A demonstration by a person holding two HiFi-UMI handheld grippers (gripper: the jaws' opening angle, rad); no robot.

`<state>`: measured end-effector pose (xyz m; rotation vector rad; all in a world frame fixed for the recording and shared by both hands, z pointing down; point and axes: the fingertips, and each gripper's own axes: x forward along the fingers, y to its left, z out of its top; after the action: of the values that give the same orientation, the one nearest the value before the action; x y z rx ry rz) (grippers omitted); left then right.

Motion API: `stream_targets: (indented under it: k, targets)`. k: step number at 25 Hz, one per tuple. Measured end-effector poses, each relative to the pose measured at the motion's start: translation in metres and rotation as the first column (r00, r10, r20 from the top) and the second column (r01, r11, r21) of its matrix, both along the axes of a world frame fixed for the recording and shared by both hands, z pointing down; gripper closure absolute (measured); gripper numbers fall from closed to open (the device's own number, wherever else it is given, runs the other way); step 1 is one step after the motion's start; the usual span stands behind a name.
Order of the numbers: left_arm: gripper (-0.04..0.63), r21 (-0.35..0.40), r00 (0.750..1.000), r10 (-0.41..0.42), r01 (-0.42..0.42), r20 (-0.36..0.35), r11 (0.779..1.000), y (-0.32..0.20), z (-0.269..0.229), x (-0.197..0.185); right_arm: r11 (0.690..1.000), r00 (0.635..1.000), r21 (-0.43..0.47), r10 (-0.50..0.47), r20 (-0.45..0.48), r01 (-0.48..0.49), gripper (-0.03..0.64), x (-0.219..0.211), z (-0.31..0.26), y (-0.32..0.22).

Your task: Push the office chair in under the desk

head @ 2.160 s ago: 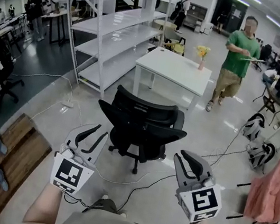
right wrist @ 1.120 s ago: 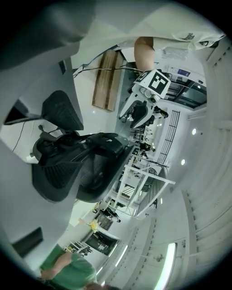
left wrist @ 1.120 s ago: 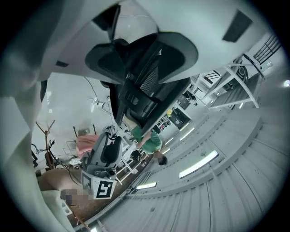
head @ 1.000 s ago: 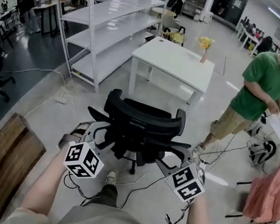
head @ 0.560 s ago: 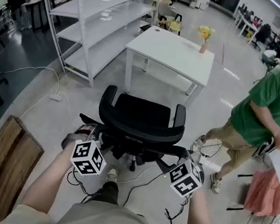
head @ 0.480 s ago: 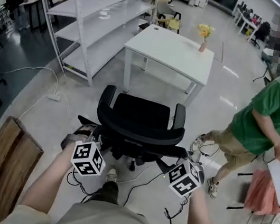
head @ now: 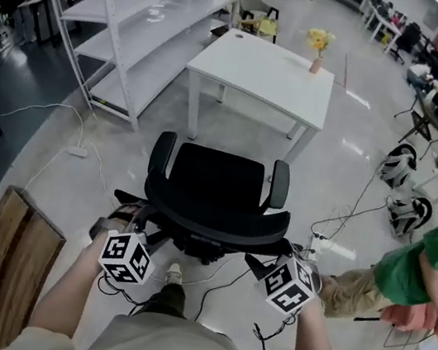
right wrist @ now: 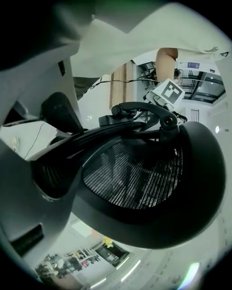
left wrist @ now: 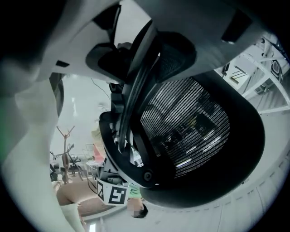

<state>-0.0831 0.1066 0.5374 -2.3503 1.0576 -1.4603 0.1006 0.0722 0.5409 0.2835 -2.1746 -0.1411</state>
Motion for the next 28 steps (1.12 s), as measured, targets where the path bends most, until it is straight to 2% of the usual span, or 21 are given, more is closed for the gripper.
stream_targets:
  k: [8, 16, 28]
  targets:
    - [0.374, 0.004, 1.0, 0.016, -0.016, -0.011, 1.0, -0.036, 0.002, -0.012, 0.998, 0.998, 0.039, 0.053, 0.015, -0.054, 0.428, -0.013, 0.002, -0.03]
    - [0.374, -0.015, 0.998, 0.053, -0.053, -0.019, 0.998, -0.085, 0.001, -0.033, 0.997, 0.997, 0.014, 0.08, 0.013, -0.08, 0.43, -0.031, 0.002, -0.072]
    - [0.376, -0.025, 0.991, 0.131, -0.131, -0.025, 0.991, -0.162, 0.0, -0.056, 0.99, 0.99, 0.024, 0.14, 0.021, -0.141, 0.426, -0.053, 0.002, -0.138]
